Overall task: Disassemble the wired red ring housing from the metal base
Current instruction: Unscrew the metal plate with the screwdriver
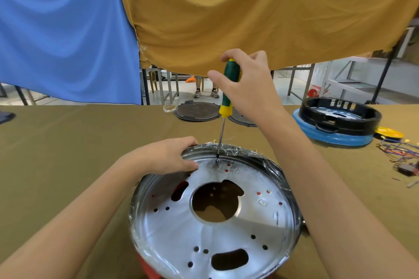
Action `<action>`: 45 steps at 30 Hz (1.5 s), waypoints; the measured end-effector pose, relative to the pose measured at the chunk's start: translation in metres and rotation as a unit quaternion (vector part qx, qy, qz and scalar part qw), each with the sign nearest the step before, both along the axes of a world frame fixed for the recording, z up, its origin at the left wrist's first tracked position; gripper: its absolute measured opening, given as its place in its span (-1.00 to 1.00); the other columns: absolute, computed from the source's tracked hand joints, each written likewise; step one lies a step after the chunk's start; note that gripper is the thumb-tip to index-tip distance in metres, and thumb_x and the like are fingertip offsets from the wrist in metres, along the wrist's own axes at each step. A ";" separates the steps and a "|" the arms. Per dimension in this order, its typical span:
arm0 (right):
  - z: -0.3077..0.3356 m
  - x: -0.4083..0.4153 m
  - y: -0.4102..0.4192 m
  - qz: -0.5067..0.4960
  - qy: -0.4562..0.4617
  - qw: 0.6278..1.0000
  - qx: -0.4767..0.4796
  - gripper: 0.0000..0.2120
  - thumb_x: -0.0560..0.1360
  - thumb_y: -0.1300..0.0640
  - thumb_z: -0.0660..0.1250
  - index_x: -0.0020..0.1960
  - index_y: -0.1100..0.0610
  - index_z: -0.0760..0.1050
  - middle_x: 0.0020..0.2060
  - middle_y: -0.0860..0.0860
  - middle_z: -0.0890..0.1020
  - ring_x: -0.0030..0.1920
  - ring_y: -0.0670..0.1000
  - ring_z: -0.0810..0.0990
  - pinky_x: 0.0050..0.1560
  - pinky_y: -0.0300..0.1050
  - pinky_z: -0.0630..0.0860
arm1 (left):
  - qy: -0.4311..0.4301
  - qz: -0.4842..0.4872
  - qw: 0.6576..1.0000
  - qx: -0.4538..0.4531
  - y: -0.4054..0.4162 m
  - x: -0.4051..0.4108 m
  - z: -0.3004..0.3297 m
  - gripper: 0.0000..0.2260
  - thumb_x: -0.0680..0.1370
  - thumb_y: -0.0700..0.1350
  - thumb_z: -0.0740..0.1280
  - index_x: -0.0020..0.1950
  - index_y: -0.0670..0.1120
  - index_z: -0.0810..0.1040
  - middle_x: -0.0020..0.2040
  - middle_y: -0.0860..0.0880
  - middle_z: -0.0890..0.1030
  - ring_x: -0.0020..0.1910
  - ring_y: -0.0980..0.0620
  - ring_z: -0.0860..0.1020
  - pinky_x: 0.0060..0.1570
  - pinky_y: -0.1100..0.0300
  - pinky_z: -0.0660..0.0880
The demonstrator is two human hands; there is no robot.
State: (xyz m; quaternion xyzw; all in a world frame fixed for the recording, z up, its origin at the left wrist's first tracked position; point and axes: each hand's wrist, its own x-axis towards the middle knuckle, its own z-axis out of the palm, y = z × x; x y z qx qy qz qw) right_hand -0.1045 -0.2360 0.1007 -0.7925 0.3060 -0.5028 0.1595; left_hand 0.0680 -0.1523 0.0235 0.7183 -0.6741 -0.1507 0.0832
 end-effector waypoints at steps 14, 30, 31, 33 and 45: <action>0.002 0.002 0.005 0.000 -0.014 1.000 -0.009 -0.71 0.56 0.00 0.35 0.26 0.00 0.51 -0.02 0.06 0.49 -0.09 -0.01 0.46 -0.11 -0.25 0.41 | -0.004 -0.034 0.998 -0.049 -0.003 -0.004 -0.002 -0.51 0.54 0.05 0.39 0.40 0.19 0.26 0.23 0.19 0.42 0.23 0.14 0.44 0.20 0.21 0.37; 0.005 -0.003 0.005 0.022 -0.038 0.999 0.024 -0.80 0.57 0.12 0.21 0.13 0.07 0.55 -0.20 -0.12 0.48 -0.31 -0.18 0.42 -0.28 -0.26 0.35 | -0.037 -0.092 0.993 -0.064 -0.003 -0.016 0.002 -0.66 0.56 0.06 0.36 0.33 0.20 0.43 0.29 0.16 0.40 0.23 0.18 0.43 0.26 0.27 0.31; 0.004 -0.002 0.005 0.021 -0.033 0.999 0.019 -0.82 0.58 0.05 0.25 0.12 0.06 0.55 -0.15 -0.09 0.46 -0.21 -0.14 0.43 -0.19 -0.22 0.37 | -0.039 -0.092 0.993 -0.060 -0.003 -0.016 0.002 -0.65 0.57 0.06 0.35 0.34 0.19 0.42 0.29 0.15 0.40 0.24 0.17 0.42 0.27 0.27 0.31; 0.002 -0.001 0.004 -0.002 -0.032 0.999 0.001 -0.77 0.55 -0.05 0.36 0.13 0.06 0.56 -0.03 -0.01 0.37 -0.07 -0.03 0.44 -0.04 -0.26 0.39 | -0.040 -0.089 0.994 -0.051 -0.002 -0.017 0.002 -0.64 0.58 0.06 0.34 0.37 0.19 0.41 0.31 0.15 0.39 0.27 0.17 0.41 0.31 0.23 0.33; 0.001 -0.002 0.000 0.016 -0.040 0.998 0.039 -0.73 0.55 -0.06 0.35 0.21 -0.01 0.52 -0.01 -0.03 0.41 -0.13 -0.14 0.45 -0.16 -0.38 0.35 | -0.028 -0.083 0.996 -0.023 -0.004 -0.018 -0.003 -0.62 0.59 0.10 0.30 0.41 0.19 0.40 0.34 0.16 0.35 0.29 0.14 0.41 0.37 0.13 0.33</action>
